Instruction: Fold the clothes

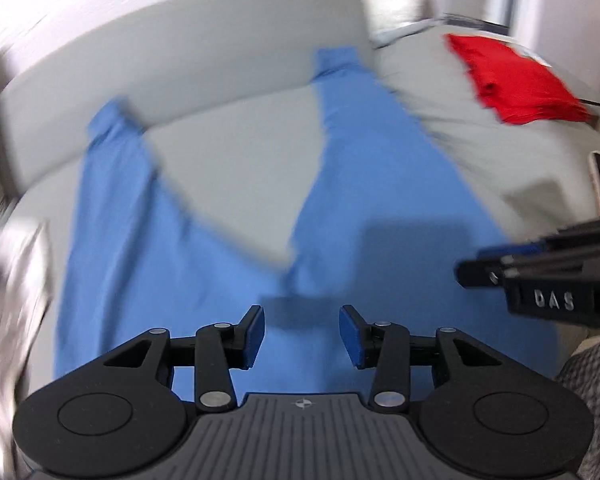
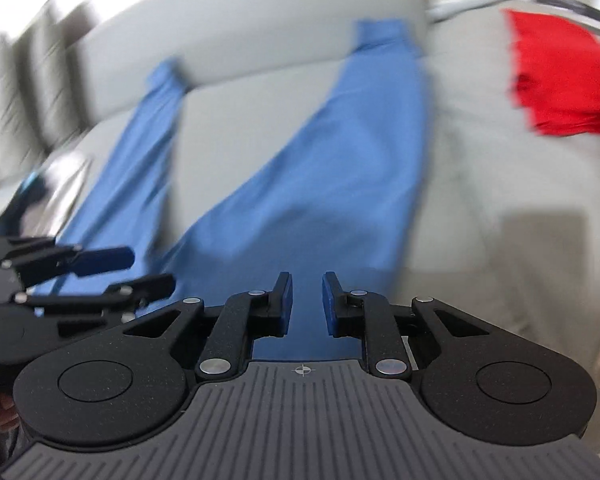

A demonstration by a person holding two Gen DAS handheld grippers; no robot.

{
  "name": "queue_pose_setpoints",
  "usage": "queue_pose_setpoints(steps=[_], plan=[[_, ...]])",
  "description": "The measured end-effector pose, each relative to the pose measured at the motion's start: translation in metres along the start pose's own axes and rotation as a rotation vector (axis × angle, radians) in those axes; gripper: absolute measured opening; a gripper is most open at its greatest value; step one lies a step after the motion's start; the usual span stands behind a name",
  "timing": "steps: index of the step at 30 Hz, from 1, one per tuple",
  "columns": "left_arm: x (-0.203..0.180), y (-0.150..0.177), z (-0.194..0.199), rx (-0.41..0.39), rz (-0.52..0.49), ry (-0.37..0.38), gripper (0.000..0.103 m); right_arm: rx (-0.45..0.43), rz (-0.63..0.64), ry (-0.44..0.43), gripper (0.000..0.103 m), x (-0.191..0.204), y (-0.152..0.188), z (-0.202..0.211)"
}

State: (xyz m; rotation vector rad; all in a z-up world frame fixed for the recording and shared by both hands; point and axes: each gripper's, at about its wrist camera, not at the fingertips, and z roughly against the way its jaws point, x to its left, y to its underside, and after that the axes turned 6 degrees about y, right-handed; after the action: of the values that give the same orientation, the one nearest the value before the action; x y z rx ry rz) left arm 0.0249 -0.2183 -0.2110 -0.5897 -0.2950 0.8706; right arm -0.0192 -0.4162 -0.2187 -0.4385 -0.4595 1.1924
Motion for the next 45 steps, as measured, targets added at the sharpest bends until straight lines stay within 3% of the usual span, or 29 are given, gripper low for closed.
queue_pose_setpoints(steps=[2,3,4,5,7,8,9,11,16,20,28,30,31,32,40,43,45], plan=[[0.008,0.013,0.012,-0.016,0.023,-0.022,0.047,0.019,0.067,0.078,0.017,0.005,0.012,0.0],[0.016,0.022,0.023,-0.007,0.042,-0.047,0.046,0.031,0.075,0.111,0.016,0.004,0.015,0.003],[0.026,0.03,0.032,0.001,0.065,-0.07,0.046,0.048,0.055,0.142,0.007,0.0,0.015,0.011],[0.033,0.035,0.037,-0.011,0.081,-0.087,0.044,0.069,0.04,0.183,0.007,-0.003,0.016,0.022],[0.047,0.045,0.049,-0.037,0.113,-0.122,0.044,0.044,0.073,0.233,0.023,0.0,0.019,0.041],[0.056,0.05,0.055,-0.054,0.134,-0.139,0.044,0.016,0.083,0.244,0.023,0.003,0.022,0.051],[0.069,0.054,0.06,-0.087,0.172,-0.154,0.044,-0.016,0.07,0.241,0.023,0.004,0.025,0.058],[0.089,0.056,0.063,-0.133,0.233,-0.169,0.044,-0.063,-0.012,0.205,0.034,-0.002,0.032,0.062],[0.136,0.049,0.053,-0.213,0.359,-0.171,0.043,-0.125,-0.145,0.211,0.034,-0.005,0.049,0.053],[0.156,0.044,0.035,-0.177,0.408,-0.123,0.042,-0.126,-0.169,0.217,0.034,-0.004,0.054,0.045],[0.154,0.034,0.006,-0.1,0.332,-0.033,0.034,-0.08,-0.206,0.211,0.037,-0.016,0.049,0.023],[0.158,0.033,0.004,-0.087,0.347,0.003,0.012,-0.074,-0.196,0.199,0.031,-0.017,0.045,0.021],[0.159,0.032,0.005,-0.084,0.351,0.007,0.008,-0.069,-0.173,0.197,0.015,-0.015,0.043,0.02],[0.157,0.032,0.008,-0.079,0.348,-0.004,0.004,-0.061,-0.135,0.2,0.005,-0.009,0.042,0.018],[0.161,0.033,0.009,-0.053,0.337,-0.055,0.007,-0.042,-0.03,0.322,0.001,0.003,0.042,0.025],[0.174,0.034,0.009,-0.047,0.415,-0.012,0.01,-0.017,0.005,0.355,0.001,0.005,0.039,0.019],[0.178,0.034,0.019,-0.053,0.416,0.027,0.01,-0.004,0.025,0.37,0.003,0.008,0.037,0.017]])
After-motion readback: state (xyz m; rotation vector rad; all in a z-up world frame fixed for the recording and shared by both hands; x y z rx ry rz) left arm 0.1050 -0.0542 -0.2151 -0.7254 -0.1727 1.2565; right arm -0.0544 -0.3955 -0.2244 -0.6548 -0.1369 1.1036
